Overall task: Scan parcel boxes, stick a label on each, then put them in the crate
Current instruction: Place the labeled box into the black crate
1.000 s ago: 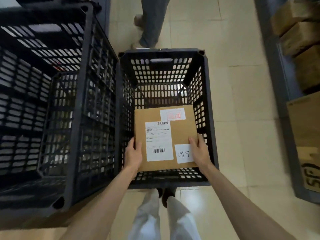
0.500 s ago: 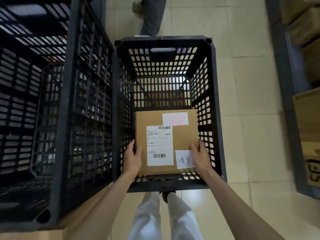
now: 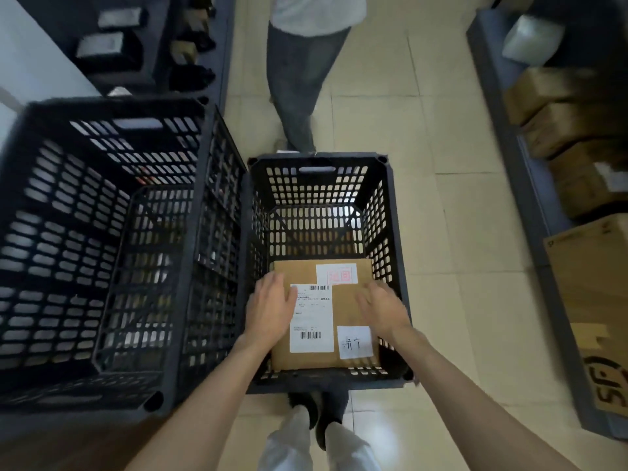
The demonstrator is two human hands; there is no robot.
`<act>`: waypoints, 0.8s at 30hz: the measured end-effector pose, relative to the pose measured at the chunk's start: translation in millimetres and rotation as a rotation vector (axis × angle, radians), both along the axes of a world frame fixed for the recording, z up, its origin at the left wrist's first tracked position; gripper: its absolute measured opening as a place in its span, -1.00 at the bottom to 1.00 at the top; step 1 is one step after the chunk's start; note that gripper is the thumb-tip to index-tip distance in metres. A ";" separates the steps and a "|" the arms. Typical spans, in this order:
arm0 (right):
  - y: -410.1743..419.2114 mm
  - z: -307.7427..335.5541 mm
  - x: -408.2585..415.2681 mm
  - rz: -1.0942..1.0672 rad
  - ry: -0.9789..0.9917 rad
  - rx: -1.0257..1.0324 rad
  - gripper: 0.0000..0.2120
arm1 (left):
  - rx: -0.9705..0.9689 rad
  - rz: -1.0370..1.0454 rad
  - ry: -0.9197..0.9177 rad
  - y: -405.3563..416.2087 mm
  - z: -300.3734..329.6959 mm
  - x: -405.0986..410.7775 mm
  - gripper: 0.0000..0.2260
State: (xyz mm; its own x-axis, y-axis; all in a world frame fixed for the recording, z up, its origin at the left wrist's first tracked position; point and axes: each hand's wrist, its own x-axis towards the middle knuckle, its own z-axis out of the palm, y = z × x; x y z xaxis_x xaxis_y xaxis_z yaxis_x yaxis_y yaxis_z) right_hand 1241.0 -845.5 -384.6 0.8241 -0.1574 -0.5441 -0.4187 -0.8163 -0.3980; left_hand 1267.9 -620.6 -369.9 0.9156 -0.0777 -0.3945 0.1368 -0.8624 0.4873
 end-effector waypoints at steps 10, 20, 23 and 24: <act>40.3 234.7 91.5 0.462 -0.541 -0.176 -0.64 | 0.303 -0.149 -0.378 24.5 213.3 51.3 -0.59; 212.2 365.4 51.4 1.001 -0.782 -0.026 -0.65 | 0.455 0.232 -0.507 162.7 346.4 -89.5 -0.65; 273.0 383.7 -1.1 1.199 -0.811 0.031 -0.62 | 0.519 0.421 -0.508 212.8 366.9 -166.8 -0.62; 292.6 388.9 -20.3 1.259 -0.814 0.053 -0.62 | 0.536 0.487 -0.505 228.1 373.3 -195.5 -0.60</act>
State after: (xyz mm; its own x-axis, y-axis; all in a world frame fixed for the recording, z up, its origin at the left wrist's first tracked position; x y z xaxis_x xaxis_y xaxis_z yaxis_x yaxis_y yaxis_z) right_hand 1220.7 -552.9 4.2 0.4736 0.8704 0.1348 0.8721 -0.4420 -0.2100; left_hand 1072.4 -392.4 3.4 0.8737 0.4456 0.1950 0.4258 -0.8945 0.1358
